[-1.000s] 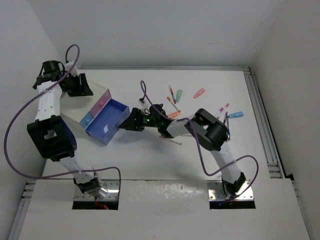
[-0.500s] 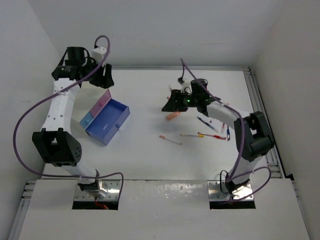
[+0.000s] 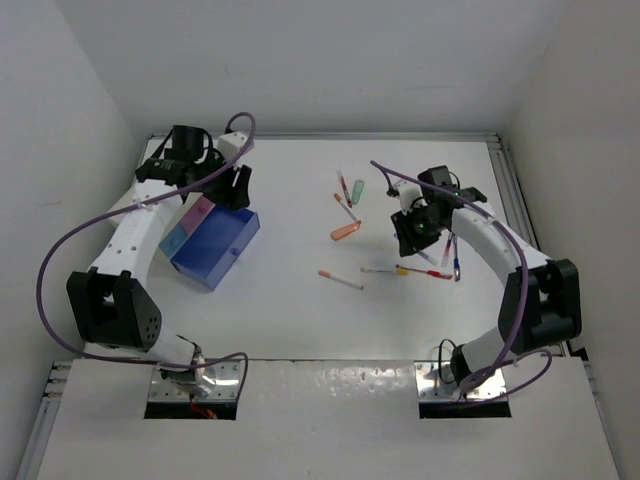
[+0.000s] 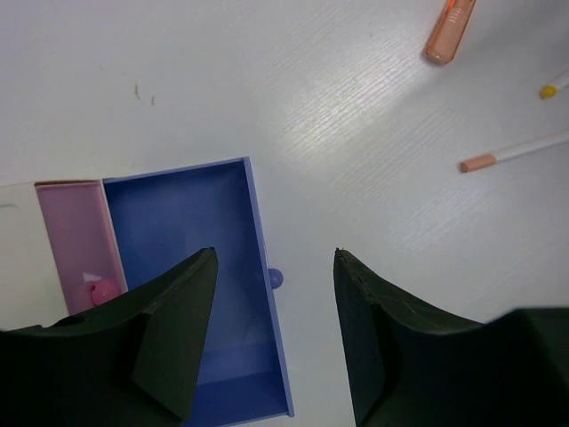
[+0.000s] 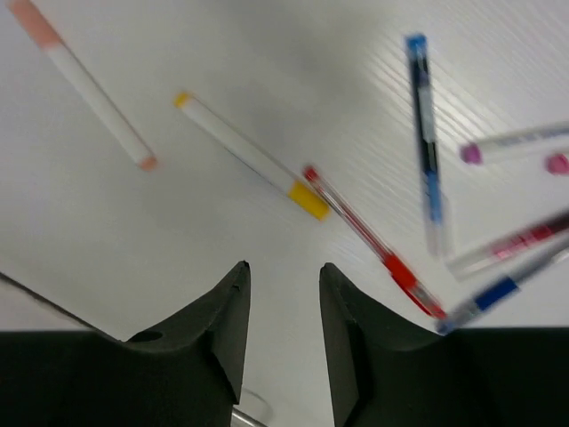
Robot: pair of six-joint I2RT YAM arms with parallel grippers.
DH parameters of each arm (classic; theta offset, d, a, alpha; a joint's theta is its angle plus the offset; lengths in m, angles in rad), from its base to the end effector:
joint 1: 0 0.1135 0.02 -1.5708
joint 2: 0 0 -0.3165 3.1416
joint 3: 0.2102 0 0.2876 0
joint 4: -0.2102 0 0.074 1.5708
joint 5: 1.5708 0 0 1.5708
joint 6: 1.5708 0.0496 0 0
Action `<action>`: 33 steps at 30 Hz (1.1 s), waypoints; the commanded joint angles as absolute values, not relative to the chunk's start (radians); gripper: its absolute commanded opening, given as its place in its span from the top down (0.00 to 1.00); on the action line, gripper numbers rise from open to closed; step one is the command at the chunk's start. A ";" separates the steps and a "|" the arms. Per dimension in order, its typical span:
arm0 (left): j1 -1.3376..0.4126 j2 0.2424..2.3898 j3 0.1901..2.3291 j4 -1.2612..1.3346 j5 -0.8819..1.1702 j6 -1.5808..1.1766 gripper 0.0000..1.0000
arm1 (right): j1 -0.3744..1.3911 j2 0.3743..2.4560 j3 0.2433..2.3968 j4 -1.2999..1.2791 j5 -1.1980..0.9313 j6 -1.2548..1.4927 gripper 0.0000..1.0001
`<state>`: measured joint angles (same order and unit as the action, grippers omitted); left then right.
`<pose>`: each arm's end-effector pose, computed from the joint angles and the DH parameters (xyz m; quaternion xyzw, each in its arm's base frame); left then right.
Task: Sort the stationery into containers
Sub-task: Pick up the pen from the center of the board.
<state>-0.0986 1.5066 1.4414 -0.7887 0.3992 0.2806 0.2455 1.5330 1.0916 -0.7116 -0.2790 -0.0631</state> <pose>0.3593 -0.0549 0.3807 0.2413 0.8883 -0.1537 0.3593 0.3239 0.0952 0.2527 -0.1774 0.9528 0.1542 0.1921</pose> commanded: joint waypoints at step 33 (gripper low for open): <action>-0.032 1.443 1.350 -0.681 0.532 0.229 0.39 | 0.242 1.712 1.066 -0.719 0.005 -0.568 0.68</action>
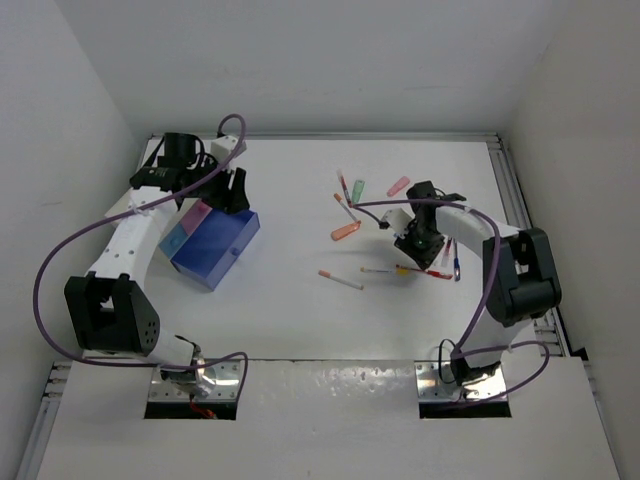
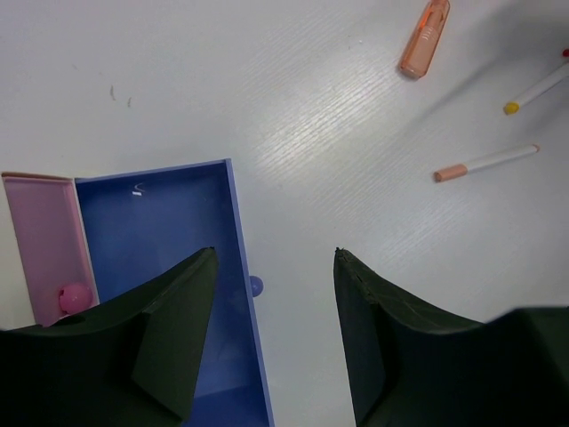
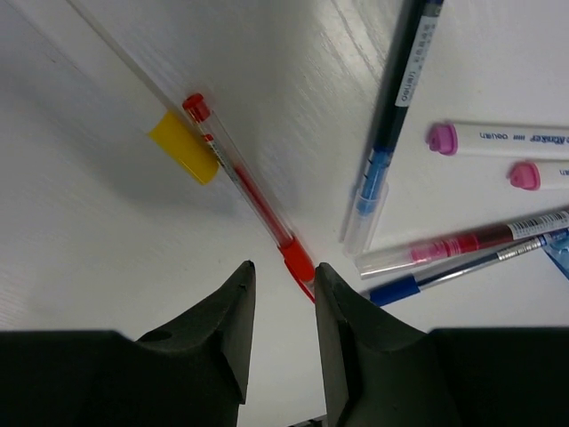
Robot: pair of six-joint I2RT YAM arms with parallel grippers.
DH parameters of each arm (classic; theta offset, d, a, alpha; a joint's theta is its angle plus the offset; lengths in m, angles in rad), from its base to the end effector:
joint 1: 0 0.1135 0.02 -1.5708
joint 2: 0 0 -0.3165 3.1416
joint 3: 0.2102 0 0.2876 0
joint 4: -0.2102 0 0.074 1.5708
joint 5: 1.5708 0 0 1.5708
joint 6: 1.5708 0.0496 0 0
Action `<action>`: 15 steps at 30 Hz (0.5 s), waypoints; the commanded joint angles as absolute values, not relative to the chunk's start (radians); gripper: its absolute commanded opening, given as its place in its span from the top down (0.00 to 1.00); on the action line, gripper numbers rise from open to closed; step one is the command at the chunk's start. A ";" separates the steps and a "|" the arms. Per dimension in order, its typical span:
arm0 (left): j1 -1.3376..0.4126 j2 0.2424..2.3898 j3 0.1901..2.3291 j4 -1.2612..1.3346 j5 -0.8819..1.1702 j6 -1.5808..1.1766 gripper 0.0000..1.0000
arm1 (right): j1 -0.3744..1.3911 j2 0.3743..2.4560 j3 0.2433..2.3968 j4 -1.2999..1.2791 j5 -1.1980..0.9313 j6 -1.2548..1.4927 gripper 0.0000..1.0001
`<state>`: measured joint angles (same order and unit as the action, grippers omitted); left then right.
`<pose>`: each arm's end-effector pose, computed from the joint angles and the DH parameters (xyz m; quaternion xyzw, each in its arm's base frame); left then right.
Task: Sort the stationery into containers
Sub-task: Pick up the pen from the center of the board.
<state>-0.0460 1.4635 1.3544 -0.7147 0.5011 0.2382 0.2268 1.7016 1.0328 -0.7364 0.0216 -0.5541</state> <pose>0.3506 -0.0400 0.3710 0.2173 0.8801 -0.1959 0.3740 0.3311 0.0753 0.1781 -0.3784 0.9219 -0.0241 0.0798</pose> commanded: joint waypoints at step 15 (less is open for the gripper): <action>-0.023 1.447 1.342 -0.672 0.535 0.219 0.39 | 0.275 1.798 1.051 -0.646 0.066 -0.581 0.68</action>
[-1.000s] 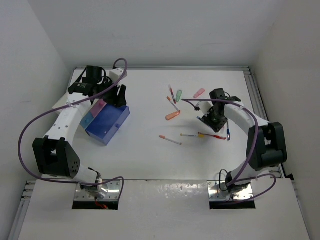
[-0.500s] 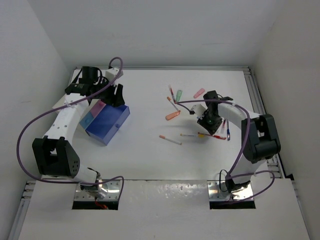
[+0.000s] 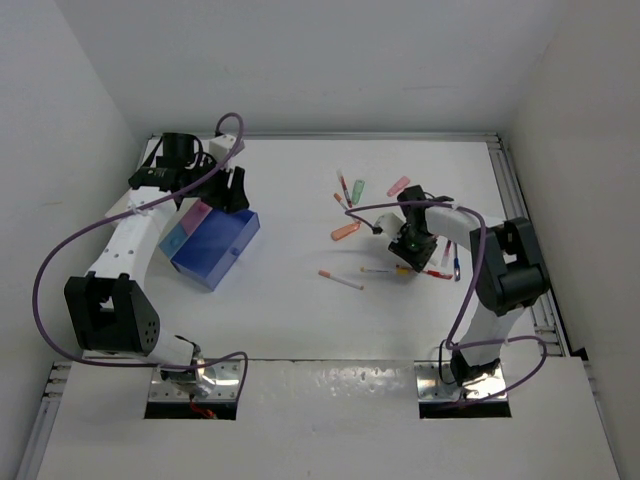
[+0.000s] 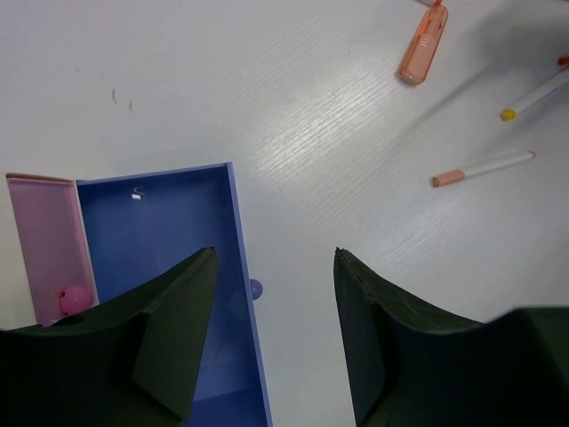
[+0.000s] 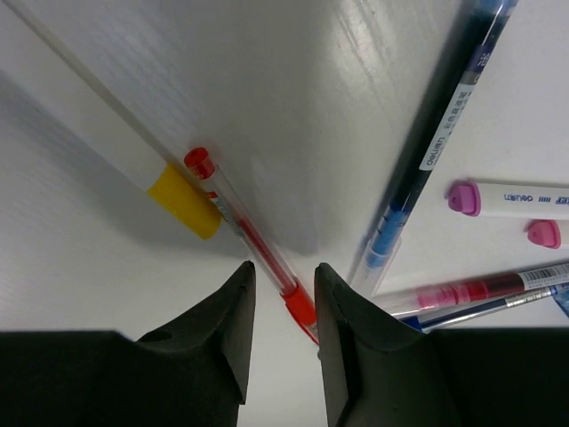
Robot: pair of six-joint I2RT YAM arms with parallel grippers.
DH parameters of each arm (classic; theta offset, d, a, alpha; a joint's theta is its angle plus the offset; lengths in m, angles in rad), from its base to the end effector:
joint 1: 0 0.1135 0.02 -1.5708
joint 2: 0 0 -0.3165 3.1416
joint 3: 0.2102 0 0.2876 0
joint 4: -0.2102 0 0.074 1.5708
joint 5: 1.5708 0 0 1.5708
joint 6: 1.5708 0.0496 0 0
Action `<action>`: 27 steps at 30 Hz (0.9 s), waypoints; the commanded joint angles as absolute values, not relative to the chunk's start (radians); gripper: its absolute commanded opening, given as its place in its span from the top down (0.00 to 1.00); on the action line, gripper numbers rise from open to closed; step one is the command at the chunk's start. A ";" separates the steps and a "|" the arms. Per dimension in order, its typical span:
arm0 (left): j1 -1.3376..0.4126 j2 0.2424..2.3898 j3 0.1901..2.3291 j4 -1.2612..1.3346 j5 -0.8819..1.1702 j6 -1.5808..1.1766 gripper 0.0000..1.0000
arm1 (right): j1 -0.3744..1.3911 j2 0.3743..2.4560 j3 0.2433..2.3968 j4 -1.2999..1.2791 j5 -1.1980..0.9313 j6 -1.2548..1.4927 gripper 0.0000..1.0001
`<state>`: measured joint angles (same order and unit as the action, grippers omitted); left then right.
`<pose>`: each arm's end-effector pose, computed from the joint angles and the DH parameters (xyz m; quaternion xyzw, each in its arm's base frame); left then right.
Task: Sort the stationery into containers
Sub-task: Pick up the pen from the center of the board.
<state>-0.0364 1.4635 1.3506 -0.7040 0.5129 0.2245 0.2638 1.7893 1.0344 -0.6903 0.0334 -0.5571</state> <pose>0.3515 -0.0372 0.3707 0.2096 0.8796 -0.2014 0.3766 0.3384 0.0897 0.1509 -0.3972 0.9154 -0.0257 0.0596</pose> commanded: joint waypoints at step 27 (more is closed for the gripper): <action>-0.008 1.382 1.275 -0.598 0.537 0.189 0.39 | 0.270 1.845 1.140 -0.802 0.037 -0.614 0.88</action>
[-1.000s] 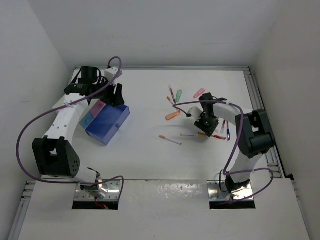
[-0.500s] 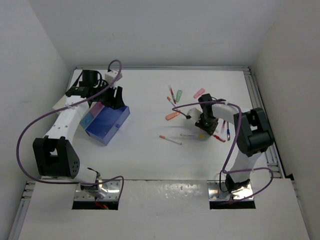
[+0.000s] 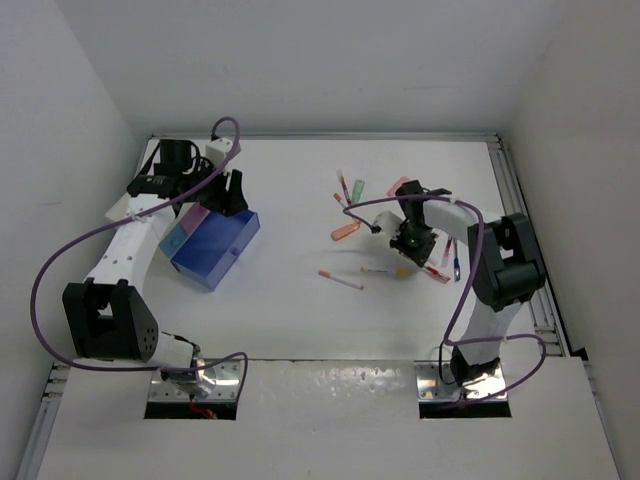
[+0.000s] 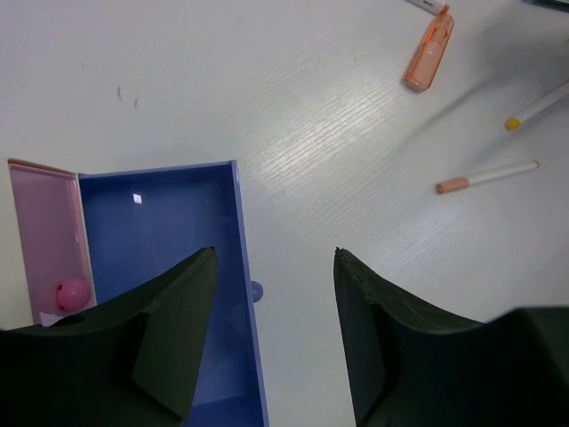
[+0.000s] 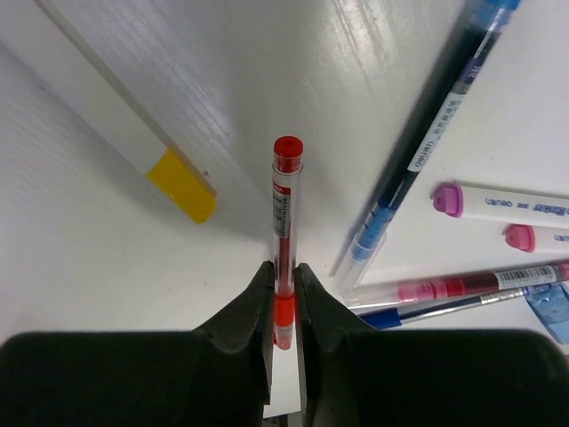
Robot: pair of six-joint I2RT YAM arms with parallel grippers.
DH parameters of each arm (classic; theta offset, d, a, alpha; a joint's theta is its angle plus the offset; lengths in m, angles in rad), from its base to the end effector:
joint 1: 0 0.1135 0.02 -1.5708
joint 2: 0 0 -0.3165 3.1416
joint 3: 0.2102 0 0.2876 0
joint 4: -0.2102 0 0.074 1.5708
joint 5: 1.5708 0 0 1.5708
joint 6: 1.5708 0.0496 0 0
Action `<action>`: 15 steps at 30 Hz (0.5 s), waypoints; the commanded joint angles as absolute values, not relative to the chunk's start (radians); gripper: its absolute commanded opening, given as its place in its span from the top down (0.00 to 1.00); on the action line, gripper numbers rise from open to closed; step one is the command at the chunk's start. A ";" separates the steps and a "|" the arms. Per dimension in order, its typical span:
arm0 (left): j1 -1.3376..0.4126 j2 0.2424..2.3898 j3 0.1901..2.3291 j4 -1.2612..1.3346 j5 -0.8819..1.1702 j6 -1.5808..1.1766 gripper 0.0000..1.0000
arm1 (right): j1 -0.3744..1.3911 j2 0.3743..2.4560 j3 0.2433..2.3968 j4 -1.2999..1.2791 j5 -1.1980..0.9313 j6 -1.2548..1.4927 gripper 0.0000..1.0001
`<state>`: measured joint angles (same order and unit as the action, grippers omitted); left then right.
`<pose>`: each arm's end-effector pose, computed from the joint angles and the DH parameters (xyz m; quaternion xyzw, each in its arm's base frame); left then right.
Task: Sort the stationery into containers
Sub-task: Pick up the pen from the center of the board.
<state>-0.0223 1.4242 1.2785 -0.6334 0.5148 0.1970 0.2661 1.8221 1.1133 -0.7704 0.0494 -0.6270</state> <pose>0.3435 -0.0321 0.3628 0.1952 0.8762 -0.2015 0.3920 0.3505 0.0930 0.1595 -0.4302 0.9012 -0.0325 0.0406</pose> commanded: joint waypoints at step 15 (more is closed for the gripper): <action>0.000 1.361 1.272 -0.584 0.517 0.163 0.39 | 0.299 1.862 1.123 -0.764 0.034 -0.511 0.92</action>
